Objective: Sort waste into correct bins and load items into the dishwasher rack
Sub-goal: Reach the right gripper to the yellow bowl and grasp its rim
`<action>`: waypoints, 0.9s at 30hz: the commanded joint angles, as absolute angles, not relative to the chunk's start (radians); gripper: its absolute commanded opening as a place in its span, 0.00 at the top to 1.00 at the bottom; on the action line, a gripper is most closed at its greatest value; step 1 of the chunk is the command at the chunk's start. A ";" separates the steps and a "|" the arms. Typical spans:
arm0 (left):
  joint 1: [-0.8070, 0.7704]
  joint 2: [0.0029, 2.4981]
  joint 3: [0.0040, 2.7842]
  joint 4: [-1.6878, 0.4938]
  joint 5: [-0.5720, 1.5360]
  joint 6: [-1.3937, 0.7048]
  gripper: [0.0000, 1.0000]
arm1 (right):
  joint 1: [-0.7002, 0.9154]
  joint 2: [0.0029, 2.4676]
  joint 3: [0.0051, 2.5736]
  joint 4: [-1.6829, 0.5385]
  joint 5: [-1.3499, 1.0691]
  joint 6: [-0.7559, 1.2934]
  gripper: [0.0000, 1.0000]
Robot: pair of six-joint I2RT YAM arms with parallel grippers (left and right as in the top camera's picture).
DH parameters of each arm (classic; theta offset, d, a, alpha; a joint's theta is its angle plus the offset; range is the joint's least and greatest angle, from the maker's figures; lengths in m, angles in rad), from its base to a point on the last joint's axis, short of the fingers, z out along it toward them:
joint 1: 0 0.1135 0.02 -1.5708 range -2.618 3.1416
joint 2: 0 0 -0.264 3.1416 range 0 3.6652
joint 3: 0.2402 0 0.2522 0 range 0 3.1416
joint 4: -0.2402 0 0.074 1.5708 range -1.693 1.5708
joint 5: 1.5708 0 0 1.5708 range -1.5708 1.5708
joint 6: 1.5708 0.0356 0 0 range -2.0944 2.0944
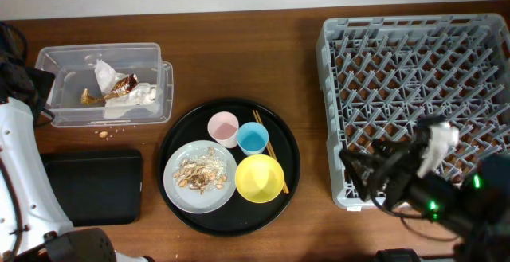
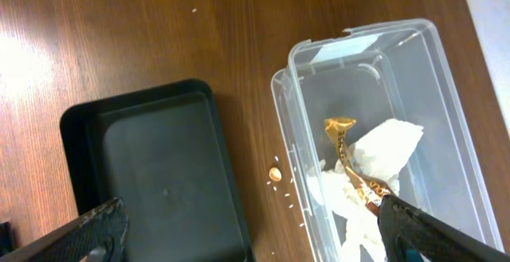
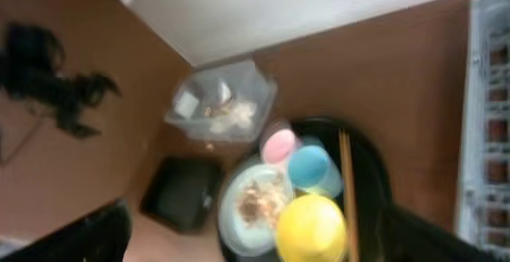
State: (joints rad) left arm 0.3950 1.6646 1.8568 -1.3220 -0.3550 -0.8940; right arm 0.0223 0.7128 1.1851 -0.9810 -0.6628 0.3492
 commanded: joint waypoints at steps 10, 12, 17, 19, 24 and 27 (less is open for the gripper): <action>0.398 1.670 1.860 -1.322 -0.361 -0.900 0.01 | 0.956 1.454 1.377 -1.133 0.110 0.459 0.01; 0.398 1.670 1.860 -1.322 -0.361 -0.900 0.01 | 0.977 1.571 1.431 -1.166 0.052 0.458 0.01; 0.398 1.670 1.860 -1.322 -0.361 -0.900 0.01 | 0.982 1.808 1.491 -1.163 -0.088 0.463 0.01; 0.398 1.670 1.860 -1.322 -0.361 -0.900 0.01 | 0.981 1.860 1.491 -1.147 -0.131 0.518 0.01; 0.398 1.670 1.860 -1.322 -0.361 -0.900 0.01 | 0.982 1.941 1.489 -1.131 -0.171 0.510 0.01; 0.398 1.670 1.860 -1.322 -0.361 -0.900 0.01 | 0.988 1.944 1.476 -1.110 -0.068 0.510 0.32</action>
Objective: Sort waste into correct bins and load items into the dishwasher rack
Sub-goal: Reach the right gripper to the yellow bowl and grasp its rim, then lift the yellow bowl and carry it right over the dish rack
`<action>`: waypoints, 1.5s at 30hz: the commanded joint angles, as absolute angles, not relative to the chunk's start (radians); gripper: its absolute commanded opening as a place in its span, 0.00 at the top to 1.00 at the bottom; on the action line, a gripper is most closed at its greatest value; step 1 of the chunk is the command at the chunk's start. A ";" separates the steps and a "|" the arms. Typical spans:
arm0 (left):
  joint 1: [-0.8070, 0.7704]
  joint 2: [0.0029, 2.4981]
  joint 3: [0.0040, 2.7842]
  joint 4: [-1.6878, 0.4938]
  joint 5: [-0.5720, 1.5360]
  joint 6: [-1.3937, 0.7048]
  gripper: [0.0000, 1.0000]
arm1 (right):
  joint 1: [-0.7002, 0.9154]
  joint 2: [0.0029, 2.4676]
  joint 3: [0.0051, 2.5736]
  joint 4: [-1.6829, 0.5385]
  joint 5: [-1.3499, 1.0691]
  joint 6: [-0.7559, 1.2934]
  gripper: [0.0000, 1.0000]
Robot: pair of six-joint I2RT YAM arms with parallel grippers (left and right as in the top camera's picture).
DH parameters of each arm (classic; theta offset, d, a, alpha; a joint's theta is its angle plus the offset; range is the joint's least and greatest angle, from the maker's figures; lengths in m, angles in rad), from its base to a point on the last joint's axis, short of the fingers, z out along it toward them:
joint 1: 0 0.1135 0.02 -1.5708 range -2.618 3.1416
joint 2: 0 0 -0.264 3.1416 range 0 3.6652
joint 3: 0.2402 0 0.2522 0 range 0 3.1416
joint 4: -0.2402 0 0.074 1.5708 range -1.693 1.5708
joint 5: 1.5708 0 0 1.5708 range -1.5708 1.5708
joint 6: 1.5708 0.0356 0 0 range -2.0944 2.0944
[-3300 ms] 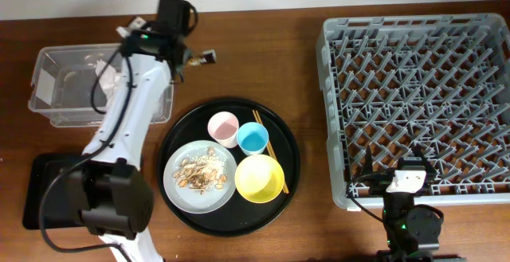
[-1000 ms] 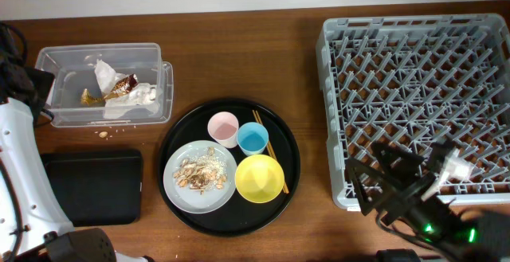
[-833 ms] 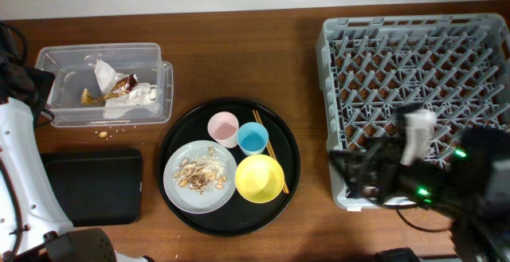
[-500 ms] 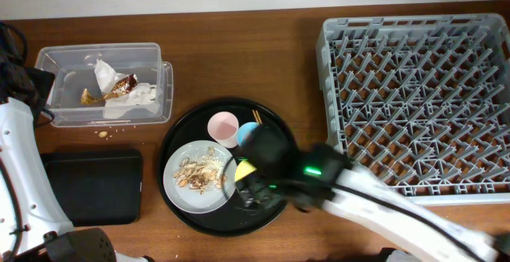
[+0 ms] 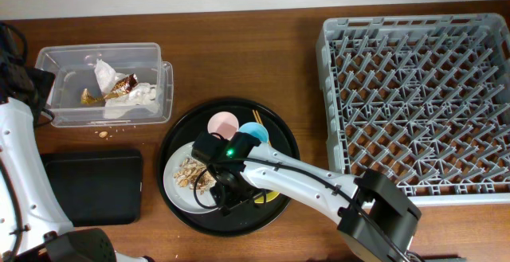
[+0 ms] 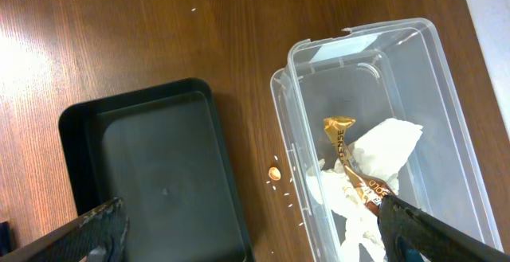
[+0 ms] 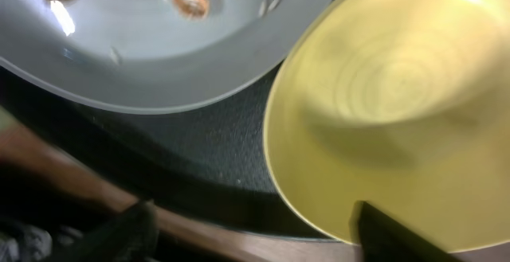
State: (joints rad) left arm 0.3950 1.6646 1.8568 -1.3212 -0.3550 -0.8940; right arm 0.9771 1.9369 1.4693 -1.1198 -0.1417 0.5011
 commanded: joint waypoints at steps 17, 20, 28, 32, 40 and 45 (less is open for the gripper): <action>0.398 1.670 1.860 -1.322 -0.361 -0.900 0.01 | 1.119 1.951 1.370 -0.986 0.188 0.541 0.51; 0.398 1.670 1.860 -1.322 -0.361 -0.900 0.01 | 1.119 1.951 1.362 -0.987 0.188 0.541 0.56; 0.398 1.670 1.860 -1.322 -0.361 -0.900 0.01 | 1.119 1.951 1.348 -0.981 0.166 0.541 0.69; 0.398 1.670 1.860 -1.322 -0.361 -0.900 0.01 | 1.119 1.951 1.352 -0.984 0.165 0.540 0.80; 0.398 1.670 1.860 -1.322 -0.361 -0.900 0.01 | 1.119 1.946 1.377 -1.015 0.161 0.540 0.96; 0.398 1.670 1.860 -1.322 -0.361 -0.900 0.01 | 1.118 1.911 1.493 -1.113 0.100 0.540 0.96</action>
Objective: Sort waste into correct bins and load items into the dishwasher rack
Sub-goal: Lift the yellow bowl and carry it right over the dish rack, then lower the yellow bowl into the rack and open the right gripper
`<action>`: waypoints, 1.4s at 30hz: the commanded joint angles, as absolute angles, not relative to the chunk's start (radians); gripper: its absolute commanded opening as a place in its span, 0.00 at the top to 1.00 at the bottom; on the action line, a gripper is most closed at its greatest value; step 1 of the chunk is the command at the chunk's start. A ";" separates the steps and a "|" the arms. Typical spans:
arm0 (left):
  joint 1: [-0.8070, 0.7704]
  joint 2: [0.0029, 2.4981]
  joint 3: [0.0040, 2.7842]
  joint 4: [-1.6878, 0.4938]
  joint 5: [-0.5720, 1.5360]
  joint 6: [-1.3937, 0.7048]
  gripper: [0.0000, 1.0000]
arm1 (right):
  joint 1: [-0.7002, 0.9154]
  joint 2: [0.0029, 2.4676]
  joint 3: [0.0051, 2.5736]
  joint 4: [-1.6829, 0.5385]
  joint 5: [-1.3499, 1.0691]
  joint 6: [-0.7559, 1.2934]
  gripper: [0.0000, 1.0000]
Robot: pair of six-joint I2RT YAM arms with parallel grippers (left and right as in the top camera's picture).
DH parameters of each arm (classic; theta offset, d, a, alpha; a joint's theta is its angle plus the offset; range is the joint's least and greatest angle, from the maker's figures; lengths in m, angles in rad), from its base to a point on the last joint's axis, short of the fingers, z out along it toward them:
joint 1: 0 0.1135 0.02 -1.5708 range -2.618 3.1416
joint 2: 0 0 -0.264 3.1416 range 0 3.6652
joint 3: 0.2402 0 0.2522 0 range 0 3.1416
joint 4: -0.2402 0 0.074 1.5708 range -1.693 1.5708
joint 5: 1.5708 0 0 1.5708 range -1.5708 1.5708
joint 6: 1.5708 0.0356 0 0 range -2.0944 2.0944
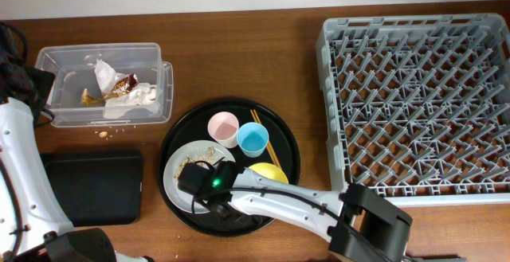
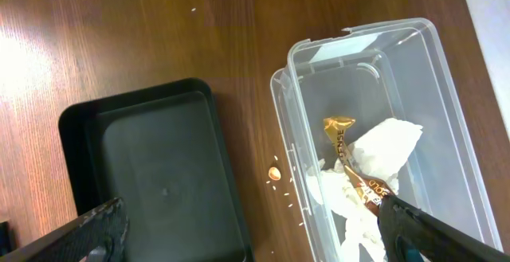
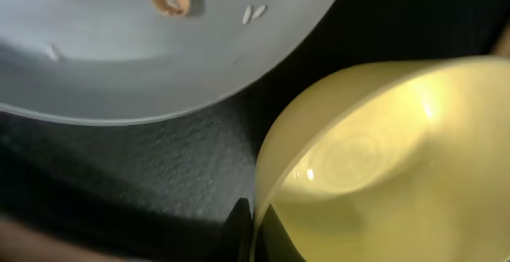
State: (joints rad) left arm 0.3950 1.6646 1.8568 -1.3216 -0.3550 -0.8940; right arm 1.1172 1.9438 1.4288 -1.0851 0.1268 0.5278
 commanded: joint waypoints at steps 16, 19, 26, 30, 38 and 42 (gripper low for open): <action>0.398 1.670 1.860 -1.322 -0.361 -0.900 0.01 | 0.185 1.445 1.844 -1.434 -0.036 0.227 0.96; 0.398 1.670 1.860 -1.322 -0.361 -0.900 0.01 | -0.272 1.463 1.841 -1.428 -0.397 0.005 0.96; 0.398 1.670 1.860 -1.322 -0.361 -0.900 0.01 | -0.642 1.714 1.838 -1.263 -0.862 -0.045 0.96; 0.398 1.670 1.860 -1.322 -0.361 -0.900 0.01 | -0.709 1.907 1.838 -1.141 -1.287 -0.047 0.96; 0.398 1.670 1.860 -1.322 -0.361 -0.900 0.01 | -0.611 2.012 1.836 -1.139 -1.509 -0.098 0.96; 0.398 1.670 1.860 -1.322 -0.361 -0.900 0.01 | -0.531 2.023 1.820 -1.148 -1.384 -0.101 0.96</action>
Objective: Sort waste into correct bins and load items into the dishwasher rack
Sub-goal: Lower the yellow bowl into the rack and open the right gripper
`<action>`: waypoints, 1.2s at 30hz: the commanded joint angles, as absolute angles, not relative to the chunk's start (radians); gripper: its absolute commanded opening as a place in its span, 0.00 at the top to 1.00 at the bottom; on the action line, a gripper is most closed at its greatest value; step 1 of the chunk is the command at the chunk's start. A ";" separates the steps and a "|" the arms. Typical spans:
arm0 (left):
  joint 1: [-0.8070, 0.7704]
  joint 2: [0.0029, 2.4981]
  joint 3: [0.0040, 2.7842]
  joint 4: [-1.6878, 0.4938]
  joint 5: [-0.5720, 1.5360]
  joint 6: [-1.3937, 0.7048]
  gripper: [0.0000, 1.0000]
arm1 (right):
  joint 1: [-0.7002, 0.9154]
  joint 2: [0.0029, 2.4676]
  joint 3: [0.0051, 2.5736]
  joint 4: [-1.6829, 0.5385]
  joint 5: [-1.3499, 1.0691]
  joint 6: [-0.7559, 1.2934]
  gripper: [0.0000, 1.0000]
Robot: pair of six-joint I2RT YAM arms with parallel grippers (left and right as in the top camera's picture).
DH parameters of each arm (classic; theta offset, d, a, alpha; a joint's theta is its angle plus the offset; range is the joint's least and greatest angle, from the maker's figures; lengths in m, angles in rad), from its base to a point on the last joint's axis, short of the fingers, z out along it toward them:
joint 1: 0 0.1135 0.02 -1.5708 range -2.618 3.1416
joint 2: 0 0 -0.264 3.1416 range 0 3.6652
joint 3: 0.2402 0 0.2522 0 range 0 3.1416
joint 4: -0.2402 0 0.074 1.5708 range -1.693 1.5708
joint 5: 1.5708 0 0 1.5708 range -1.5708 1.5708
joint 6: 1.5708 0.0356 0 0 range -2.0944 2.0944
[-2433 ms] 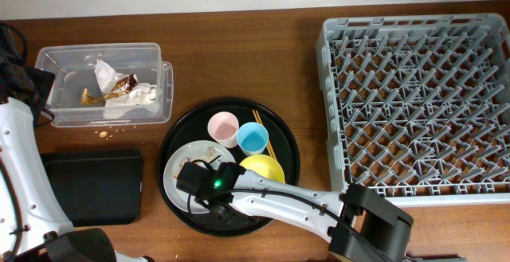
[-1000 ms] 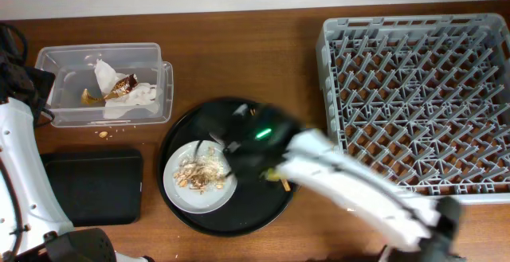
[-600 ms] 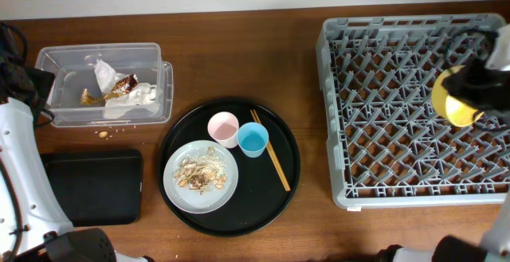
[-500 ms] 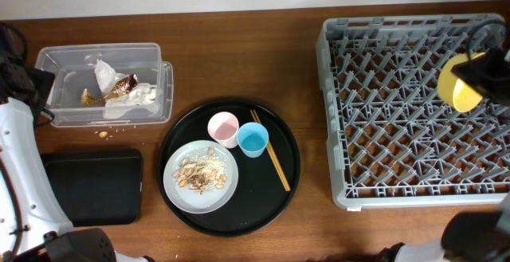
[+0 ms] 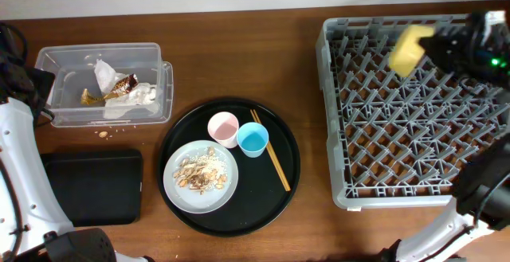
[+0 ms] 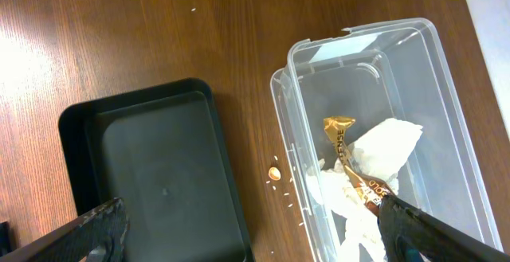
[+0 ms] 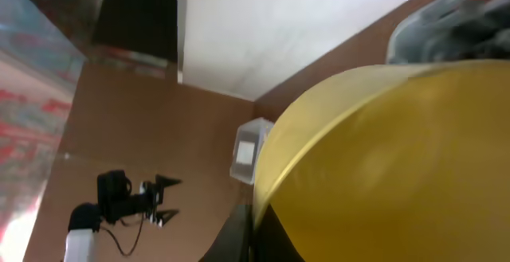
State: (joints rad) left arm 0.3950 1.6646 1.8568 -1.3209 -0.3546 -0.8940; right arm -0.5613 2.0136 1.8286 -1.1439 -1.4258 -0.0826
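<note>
My right gripper (image 5: pixel 426 48) is shut on the rim of the yellow bowl (image 5: pixel 407 48), held tilted over the far left part of the grey dishwasher rack (image 5: pixel 335 119). In the right wrist view the yellow bowl (image 7: pixel 382 150) fills most of the frame, its rim pinched between the dark fingers (image 7: pixel 241 228). On the round black tray (image 5: pixel 287 182) remain a plate of food scraps (image 5: pixel 200 176), a pink cup (image 5: pixel 223 126), a blue cup (image 5: pixel 253 139) and chopsticks (image 5: pixel 272 160). My left gripper (image 6: pixel 255 242) hangs open above the black bin (image 6: pixel 159 174) and the clear bin (image 6: pixel 382 127).
The clear bin (image 5: pixel 64 111) at the far left holds a gold wrapper (image 5: pixel 118 87) and crumpled tissue (image 5: pixel 142 96). Crumbs (image 5: pixel 104 134) lie on the wood between it and the black bin (image 5: pixel 92 186). The rack's slots are empty of dishes.
My right gripper, then down on the black tray and shut on the yellow bowl's rim, now holds the bowl high over the rack's far left part. The left arm has not moved.
My right arm was first over the rack's near edge, with the yellow bowl on the tray. Then its gripper stood open at the bowl, then shut on the rim. Now the bowl is off the tray and over the rack. The left gripper stayed open above the bins.
</note>
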 commanded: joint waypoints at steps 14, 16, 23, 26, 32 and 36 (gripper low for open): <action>0.398 1.670 1.860 -1.322 -0.361 -0.900 0.01 | -0.563 2.023 1.691 -1.309 -1.243 -0.235 0.96; 0.398 1.670 1.860 -1.322 -0.361 -0.900 0.01 | -0.563 2.023 1.684 -1.325 -1.279 -0.262 0.96; 0.398 1.670 1.860 -1.322 -0.361 -0.900 0.01 | -0.565 2.023 1.594 -1.349 -1.217 -0.326 0.96; 0.398 1.670 1.860 -1.322 -0.361 -0.900 0.01 | -0.586 2.018 1.600 -1.351 -1.192 -0.311 0.96; 0.398 1.670 1.860 -1.322 -0.361 -0.900 0.01 | -0.671 1.898 1.683 -1.351 -0.717 0.002 0.75; 0.398 1.670 1.860 -1.322 -0.361 -0.900 0.01 | -0.673 1.720 1.730 -1.350 -0.470 0.164 0.59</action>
State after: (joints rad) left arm 0.3950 1.6646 1.8572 -1.3209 -0.3550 -0.8940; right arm -0.6701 1.8656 1.6783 -1.3502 -0.6994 0.0231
